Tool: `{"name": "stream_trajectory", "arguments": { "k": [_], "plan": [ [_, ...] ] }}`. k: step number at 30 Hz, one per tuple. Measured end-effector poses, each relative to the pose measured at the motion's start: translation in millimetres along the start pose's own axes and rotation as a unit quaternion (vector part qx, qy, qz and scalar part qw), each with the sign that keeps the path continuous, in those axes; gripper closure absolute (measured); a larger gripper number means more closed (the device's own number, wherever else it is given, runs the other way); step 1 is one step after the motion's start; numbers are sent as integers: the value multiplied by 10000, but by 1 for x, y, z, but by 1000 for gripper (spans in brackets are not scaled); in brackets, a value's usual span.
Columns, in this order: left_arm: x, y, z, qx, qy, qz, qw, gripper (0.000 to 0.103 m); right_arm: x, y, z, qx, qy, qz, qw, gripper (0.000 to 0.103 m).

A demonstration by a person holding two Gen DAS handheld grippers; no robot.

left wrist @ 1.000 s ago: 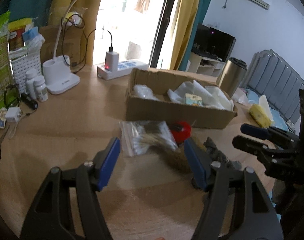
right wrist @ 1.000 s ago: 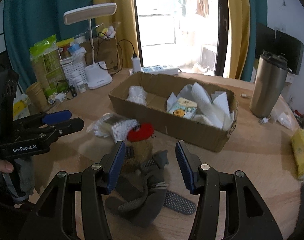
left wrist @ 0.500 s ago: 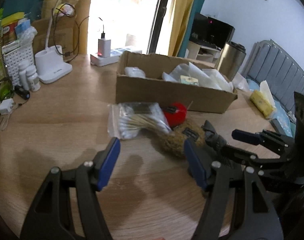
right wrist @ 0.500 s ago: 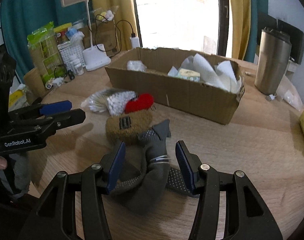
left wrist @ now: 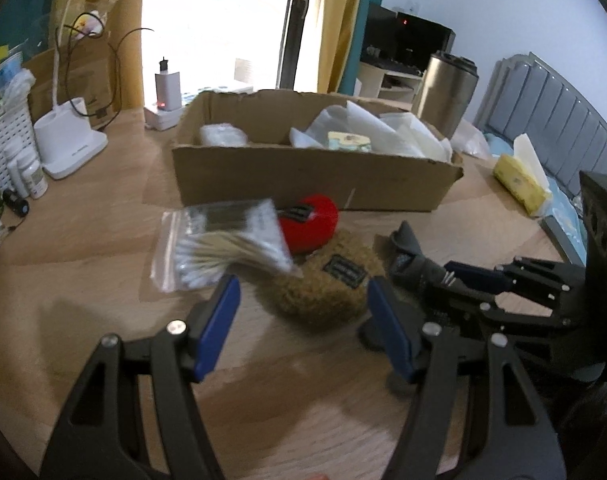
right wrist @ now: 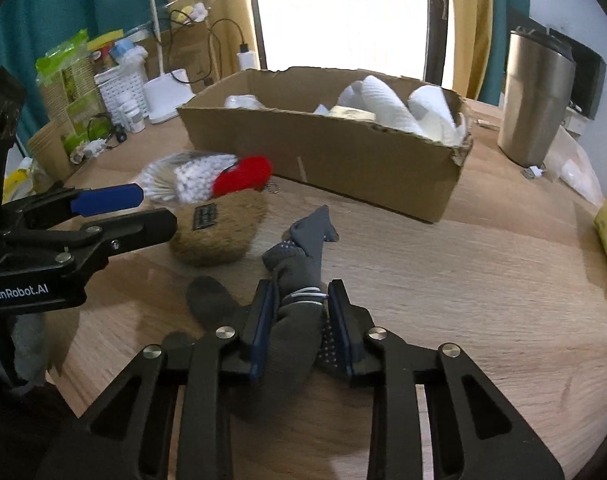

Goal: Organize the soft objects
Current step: 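Grasp the grey sock with the right tool while the left tool reaches toward the brown plush toy, then grasp the brown plush toy with the left tool while the right tool lifts the sock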

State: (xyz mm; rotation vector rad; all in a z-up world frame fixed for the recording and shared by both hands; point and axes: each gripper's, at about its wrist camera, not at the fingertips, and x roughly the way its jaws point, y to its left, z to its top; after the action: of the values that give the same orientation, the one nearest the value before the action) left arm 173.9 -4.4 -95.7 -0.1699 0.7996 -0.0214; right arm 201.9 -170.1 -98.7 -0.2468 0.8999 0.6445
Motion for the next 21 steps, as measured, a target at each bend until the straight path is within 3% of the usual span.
{"name": "stream_trajectory", "arguments": {
  "k": [12, 21],
  "plan": [
    [26, -18, 11, 132, 168, 3, 9998, 35, -4, -35, 0, 342, -101, 11, 9994, 74],
    [46, -28, 11, 217, 388, -67, 9990, 35, -2, -36, 1, 417, -106, 174, 9989, 74]
  ]
}}
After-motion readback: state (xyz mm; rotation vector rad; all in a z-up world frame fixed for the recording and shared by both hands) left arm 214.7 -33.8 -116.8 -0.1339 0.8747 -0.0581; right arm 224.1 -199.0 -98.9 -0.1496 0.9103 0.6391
